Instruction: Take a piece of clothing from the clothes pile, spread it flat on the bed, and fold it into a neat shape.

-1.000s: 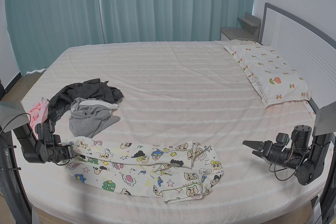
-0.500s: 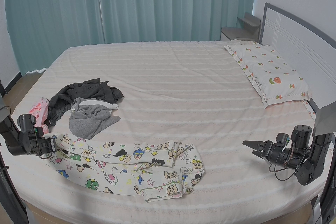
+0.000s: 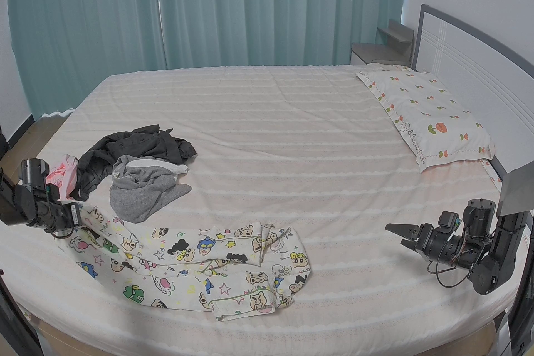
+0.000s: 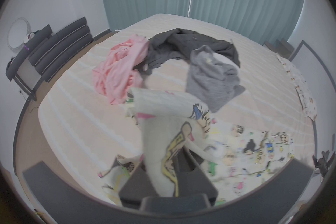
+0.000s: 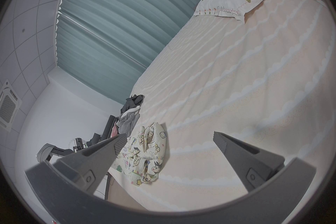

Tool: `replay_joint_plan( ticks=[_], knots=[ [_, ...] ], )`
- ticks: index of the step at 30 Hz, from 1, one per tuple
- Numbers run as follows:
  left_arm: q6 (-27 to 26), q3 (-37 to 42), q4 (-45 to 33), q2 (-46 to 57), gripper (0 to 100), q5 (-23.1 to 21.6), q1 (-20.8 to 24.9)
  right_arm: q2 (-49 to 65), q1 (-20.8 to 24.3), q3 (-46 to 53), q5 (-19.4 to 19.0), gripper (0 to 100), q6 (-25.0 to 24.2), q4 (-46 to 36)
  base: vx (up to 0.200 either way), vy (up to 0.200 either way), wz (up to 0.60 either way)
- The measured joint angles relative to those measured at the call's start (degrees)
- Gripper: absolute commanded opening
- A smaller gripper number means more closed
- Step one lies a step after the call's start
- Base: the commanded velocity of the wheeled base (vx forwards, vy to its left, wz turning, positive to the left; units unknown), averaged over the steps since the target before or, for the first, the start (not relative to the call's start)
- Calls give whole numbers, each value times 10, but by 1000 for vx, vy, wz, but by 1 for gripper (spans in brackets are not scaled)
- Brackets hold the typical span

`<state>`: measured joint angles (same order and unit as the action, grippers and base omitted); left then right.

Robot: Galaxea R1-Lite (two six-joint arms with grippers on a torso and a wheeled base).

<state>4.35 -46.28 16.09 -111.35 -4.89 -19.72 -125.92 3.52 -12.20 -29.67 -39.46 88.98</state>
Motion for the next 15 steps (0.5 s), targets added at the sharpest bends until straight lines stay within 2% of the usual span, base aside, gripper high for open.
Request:
replay_joint_plan(
  ticks=[8, 9, 11, 15],
  knots=[
    [105, 0, -25, 42, 0, 83, 173, 0, 0, 1, 0, 100, 0, 0, 0, 0, 0],
    [109, -1, -25, 43, 0, 86, 181, 0, 0, 1, 0, 100, 0, 0, 0, 0, 0],
    [146, -7, -29, 47, 0, 116, 258, 0, 0, 2, 0, 100, 0, 0, 0, 0, 0],
    [200, -27, -33, 38, 0, 157, 362, 0, 0, 2, 0, 100, 0, 0, 0, 0, 0]
  ],
)
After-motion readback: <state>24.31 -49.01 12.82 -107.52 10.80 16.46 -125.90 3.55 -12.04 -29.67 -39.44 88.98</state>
